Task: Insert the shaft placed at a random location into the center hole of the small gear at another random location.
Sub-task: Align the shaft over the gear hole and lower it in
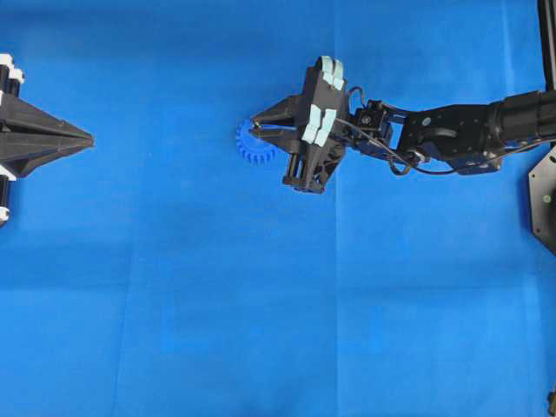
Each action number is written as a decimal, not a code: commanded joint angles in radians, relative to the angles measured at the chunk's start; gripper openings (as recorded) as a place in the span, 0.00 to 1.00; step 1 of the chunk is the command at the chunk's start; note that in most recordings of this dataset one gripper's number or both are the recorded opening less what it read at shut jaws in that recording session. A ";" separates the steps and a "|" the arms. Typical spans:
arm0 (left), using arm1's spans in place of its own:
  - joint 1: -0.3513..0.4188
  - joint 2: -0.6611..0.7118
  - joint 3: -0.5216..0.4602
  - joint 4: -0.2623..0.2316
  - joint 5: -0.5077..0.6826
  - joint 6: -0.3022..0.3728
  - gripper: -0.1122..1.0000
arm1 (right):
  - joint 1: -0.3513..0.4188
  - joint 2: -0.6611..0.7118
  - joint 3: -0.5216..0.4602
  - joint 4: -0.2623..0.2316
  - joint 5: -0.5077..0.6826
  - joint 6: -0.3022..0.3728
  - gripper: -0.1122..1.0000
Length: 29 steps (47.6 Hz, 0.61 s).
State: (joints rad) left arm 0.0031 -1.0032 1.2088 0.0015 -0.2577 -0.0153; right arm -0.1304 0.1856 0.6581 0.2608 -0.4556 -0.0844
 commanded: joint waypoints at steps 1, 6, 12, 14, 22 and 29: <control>-0.002 0.005 -0.011 0.000 -0.009 0.000 0.12 | 0.000 -0.008 -0.020 0.000 -0.018 0.002 0.13; -0.003 0.006 -0.011 0.002 -0.009 0.000 0.12 | 0.000 0.003 -0.020 0.002 -0.025 0.002 0.13; -0.002 0.006 -0.011 0.000 -0.009 0.000 0.12 | 0.000 0.015 -0.020 0.003 -0.031 0.002 0.13; -0.002 0.006 -0.011 0.002 -0.009 0.000 0.12 | 0.000 0.018 -0.021 0.002 -0.032 0.000 0.13; -0.002 0.006 -0.011 0.000 -0.009 0.000 0.12 | -0.002 0.035 -0.023 0.002 -0.038 0.002 0.13; -0.003 0.006 -0.011 0.000 -0.009 0.000 0.12 | -0.002 0.044 -0.023 0.002 -0.038 0.002 0.13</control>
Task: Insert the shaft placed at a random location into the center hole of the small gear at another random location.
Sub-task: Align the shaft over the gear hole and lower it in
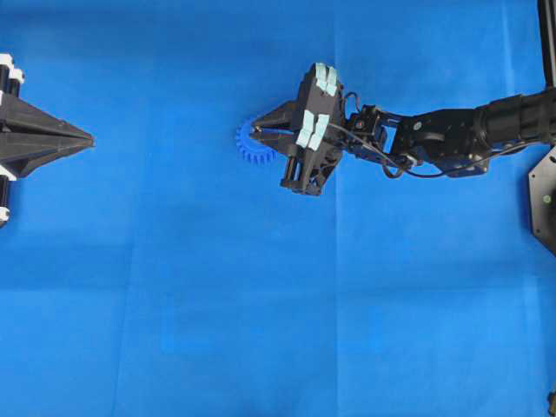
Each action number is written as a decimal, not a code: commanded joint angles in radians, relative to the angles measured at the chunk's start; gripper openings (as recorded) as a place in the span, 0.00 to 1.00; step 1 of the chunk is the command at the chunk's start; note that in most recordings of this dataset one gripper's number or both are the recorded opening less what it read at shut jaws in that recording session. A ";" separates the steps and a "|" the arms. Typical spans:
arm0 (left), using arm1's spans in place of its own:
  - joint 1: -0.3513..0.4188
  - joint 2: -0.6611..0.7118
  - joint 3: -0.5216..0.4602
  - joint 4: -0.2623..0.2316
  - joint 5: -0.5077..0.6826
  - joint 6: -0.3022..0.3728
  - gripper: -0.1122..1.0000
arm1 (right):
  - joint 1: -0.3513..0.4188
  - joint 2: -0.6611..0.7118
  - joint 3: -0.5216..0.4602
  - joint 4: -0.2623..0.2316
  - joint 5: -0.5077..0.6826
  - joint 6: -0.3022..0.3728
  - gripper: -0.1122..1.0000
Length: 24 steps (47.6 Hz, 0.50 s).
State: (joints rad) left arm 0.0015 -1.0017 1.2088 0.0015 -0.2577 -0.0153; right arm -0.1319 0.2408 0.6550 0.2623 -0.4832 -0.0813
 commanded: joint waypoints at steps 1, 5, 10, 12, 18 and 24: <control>0.000 0.005 -0.009 0.000 -0.008 0.000 0.12 | 0.000 -0.009 -0.021 0.002 -0.011 -0.002 0.13; 0.000 0.006 -0.011 0.002 -0.009 0.000 0.12 | -0.002 -0.002 -0.020 0.002 -0.011 -0.002 0.13; -0.002 0.006 -0.011 0.002 -0.008 0.000 0.12 | -0.003 0.008 -0.020 0.003 -0.009 -0.002 0.13; -0.002 0.008 -0.011 0.000 -0.008 0.000 0.12 | -0.003 0.009 -0.021 0.003 -0.009 -0.002 0.13; 0.000 0.008 -0.011 0.000 -0.008 0.000 0.12 | -0.003 0.011 -0.021 0.003 -0.006 -0.002 0.13; -0.002 0.008 -0.011 0.002 -0.006 0.000 0.12 | -0.003 0.009 -0.021 0.003 -0.006 -0.002 0.13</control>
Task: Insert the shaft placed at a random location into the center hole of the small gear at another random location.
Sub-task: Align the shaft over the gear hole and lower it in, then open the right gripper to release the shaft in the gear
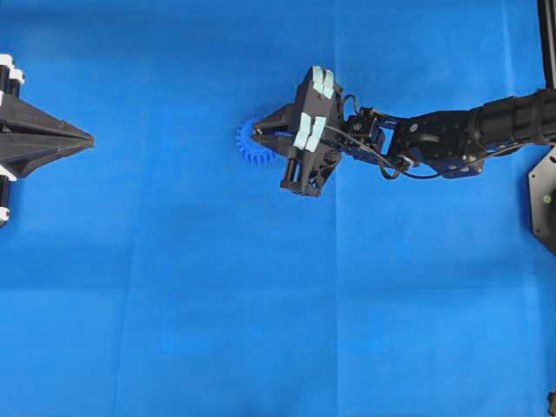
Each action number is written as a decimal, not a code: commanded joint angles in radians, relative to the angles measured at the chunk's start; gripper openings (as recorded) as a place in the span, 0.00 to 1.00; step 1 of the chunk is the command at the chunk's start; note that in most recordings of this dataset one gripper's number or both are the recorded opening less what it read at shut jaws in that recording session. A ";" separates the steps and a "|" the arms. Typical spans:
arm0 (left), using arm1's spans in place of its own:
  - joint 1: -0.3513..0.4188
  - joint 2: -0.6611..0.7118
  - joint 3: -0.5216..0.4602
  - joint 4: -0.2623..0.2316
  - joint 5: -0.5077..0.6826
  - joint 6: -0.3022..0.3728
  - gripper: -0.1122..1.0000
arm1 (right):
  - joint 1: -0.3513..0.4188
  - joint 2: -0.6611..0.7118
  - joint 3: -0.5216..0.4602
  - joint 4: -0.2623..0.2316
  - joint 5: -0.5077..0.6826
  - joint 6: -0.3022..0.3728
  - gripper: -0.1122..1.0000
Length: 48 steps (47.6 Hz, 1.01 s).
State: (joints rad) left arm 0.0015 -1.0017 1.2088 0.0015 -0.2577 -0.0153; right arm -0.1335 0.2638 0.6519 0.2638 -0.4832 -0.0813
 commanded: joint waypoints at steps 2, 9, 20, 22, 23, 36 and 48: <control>0.000 0.008 -0.011 0.002 -0.006 0.000 0.12 | -0.002 -0.012 -0.018 0.002 -0.006 -0.002 0.13; 0.000 0.008 -0.009 0.000 -0.006 0.000 0.12 | -0.002 -0.012 -0.017 0.002 -0.005 -0.002 0.13; 0.000 0.008 -0.009 0.000 -0.006 0.000 0.12 | -0.002 -0.014 -0.018 0.002 -0.005 -0.002 0.17; 0.000 0.008 -0.009 0.000 -0.006 0.000 0.12 | -0.002 -0.014 -0.018 0.002 -0.005 -0.002 0.21; 0.000 0.008 -0.009 0.002 -0.006 0.000 0.12 | -0.002 -0.014 -0.018 0.002 -0.005 -0.002 0.25; 0.000 0.008 -0.009 0.002 -0.006 0.000 0.12 | -0.002 -0.015 -0.026 0.002 -0.003 0.000 0.78; 0.000 0.008 -0.009 0.000 -0.005 0.000 0.12 | -0.002 -0.095 -0.028 -0.003 0.028 -0.005 0.78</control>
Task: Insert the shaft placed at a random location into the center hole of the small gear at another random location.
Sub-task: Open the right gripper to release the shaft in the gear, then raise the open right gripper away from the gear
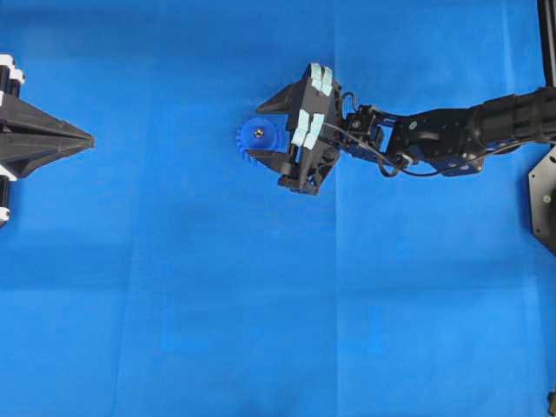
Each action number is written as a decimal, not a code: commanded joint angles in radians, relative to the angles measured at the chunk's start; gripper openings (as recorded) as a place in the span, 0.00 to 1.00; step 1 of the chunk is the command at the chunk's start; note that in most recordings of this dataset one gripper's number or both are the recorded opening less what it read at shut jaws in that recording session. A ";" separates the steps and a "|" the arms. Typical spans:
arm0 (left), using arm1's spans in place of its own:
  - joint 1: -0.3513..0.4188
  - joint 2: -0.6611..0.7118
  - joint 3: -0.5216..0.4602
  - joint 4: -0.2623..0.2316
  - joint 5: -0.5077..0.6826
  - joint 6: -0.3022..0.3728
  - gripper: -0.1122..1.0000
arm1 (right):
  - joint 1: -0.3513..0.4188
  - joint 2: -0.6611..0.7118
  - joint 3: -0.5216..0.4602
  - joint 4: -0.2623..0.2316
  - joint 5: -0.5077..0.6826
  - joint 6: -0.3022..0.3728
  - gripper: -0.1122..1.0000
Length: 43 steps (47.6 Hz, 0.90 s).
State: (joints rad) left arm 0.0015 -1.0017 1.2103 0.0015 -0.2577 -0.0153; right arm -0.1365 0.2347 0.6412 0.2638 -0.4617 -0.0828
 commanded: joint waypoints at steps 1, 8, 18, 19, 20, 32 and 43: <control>-0.002 0.008 -0.011 0.000 -0.005 0.000 0.12 | 0.002 -0.075 -0.018 -0.005 0.011 -0.003 0.78; 0.000 0.008 -0.011 0.000 -0.005 0.000 0.12 | 0.002 -0.153 -0.017 -0.008 0.049 -0.005 0.78; 0.000 0.006 -0.011 0.002 -0.006 0.000 0.12 | 0.002 -0.247 -0.017 -0.008 0.112 -0.005 0.78; 0.000 0.006 -0.011 0.000 -0.006 0.000 0.12 | 0.002 -0.253 -0.017 -0.008 0.118 -0.003 0.78; -0.002 0.006 -0.011 0.000 -0.006 0.000 0.12 | 0.002 -0.256 -0.017 -0.008 0.121 -0.003 0.78; -0.002 0.003 -0.011 0.002 -0.006 0.000 0.12 | 0.005 -0.282 -0.006 -0.006 0.144 0.005 0.78; -0.002 0.003 -0.011 0.000 -0.005 -0.002 0.12 | 0.011 -0.341 0.046 -0.006 0.183 0.005 0.78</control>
State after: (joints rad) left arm 0.0015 -1.0017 1.2103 0.0015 -0.2577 -0.0153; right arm -0.1304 -0.0583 0.6780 0.2592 -0.2823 -0.0798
